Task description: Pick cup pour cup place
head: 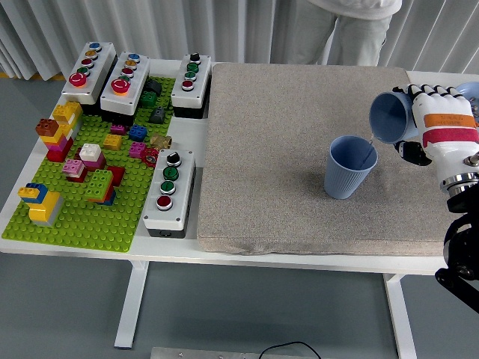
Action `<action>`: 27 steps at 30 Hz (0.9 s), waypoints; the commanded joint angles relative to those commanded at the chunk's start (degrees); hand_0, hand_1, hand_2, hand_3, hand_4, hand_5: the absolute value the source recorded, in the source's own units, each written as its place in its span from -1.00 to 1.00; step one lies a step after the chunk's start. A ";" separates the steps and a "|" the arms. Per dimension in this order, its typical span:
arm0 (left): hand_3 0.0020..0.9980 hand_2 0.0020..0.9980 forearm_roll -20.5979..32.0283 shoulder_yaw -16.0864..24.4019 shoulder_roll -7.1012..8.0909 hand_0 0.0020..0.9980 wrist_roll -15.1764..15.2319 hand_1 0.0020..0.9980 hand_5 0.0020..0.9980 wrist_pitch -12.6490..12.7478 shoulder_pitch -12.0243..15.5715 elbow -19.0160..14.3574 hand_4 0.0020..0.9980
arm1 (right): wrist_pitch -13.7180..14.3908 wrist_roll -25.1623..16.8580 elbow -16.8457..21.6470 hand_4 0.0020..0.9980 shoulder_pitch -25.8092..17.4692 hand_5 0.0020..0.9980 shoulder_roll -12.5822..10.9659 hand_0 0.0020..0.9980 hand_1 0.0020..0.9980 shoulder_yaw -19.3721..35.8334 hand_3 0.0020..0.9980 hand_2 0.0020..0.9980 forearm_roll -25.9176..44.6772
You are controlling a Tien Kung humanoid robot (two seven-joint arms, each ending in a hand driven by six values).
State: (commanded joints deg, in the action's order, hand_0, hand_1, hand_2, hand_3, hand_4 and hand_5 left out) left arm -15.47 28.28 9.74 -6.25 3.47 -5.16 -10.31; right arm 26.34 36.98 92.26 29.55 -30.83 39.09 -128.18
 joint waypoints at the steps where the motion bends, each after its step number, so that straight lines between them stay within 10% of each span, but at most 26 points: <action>1: 0.29 0.59 0.02 -0.01 0.00 0.42 0.00 0.46 0.87 0.00 0.01 0.00 0.02 | 0.03 0.00 0.03 0.39 -0.02 -0.97 0.02 0.53 0.37 0.00 0.27 0.19 -0.04; 27: 0.30 0.60 0.13 -0.12 0.04 0.42 -0.01 0.46 0.87 -0.01 -0.03 0.00 0.03 | 0.34 0.00 0.89 0.37 -0.23 -1.00 1.01 0.52 0.37 -0.36 0.27 0.19 1.64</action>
State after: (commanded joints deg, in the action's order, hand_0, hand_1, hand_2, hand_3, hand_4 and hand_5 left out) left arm -15.34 28.15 9.78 -6.26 3.47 -5.19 -10.31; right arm 26.68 36.98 93.16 29.33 -29.81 38.73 -126.54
